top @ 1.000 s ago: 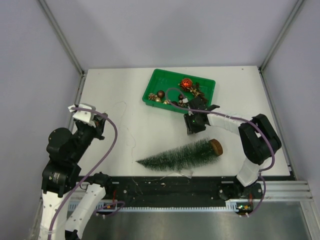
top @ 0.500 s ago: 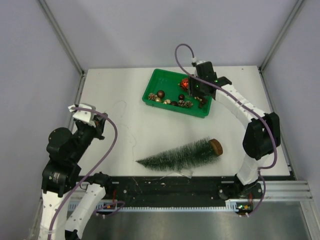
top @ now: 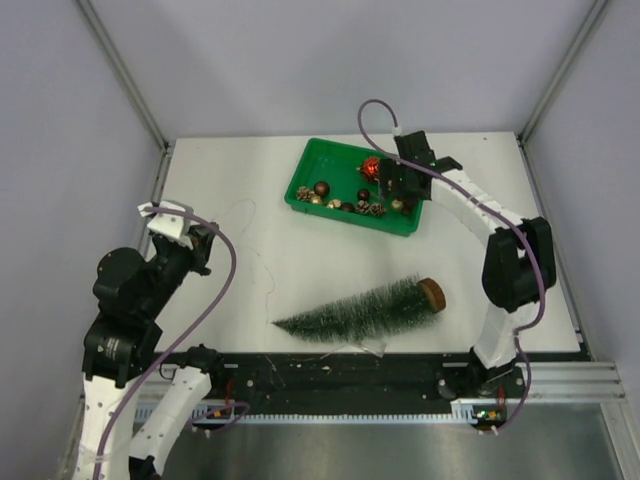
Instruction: Decorate the small christmas tree
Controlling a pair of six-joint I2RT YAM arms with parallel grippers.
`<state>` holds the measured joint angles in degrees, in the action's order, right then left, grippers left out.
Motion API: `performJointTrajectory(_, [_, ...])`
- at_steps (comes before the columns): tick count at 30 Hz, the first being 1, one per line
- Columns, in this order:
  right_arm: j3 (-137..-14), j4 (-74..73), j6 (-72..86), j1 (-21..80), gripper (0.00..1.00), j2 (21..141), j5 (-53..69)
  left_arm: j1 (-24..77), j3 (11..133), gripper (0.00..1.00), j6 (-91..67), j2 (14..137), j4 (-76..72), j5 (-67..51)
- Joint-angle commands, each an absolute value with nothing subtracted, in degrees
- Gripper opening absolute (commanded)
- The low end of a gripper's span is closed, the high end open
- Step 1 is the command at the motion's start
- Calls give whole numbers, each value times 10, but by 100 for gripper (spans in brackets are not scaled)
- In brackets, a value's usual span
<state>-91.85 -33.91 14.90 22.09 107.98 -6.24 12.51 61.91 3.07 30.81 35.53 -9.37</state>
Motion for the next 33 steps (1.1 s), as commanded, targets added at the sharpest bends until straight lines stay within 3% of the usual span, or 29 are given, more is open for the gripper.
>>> performJointTrajectory(1, [-823,-328,177,225,78,939,-76,123,648,0,28,320,321,-108])
performJointTrajectory(8, [-530,-344,278,243,74,686,-122,123,650,0,26,325,315,-119])
performJointTrajectory(12, [-431,-395,331,251,69,583,-119,123,651,0,30,325,316,-115])
performJointTrajectory(16, [-450,-431,379,317,68,557,-152,123,655,0,33,323,321,-112])
performJointTrajectory(33, [-429,-490,457,345,53,570,-222,123,663,0,35,313,330,-108])
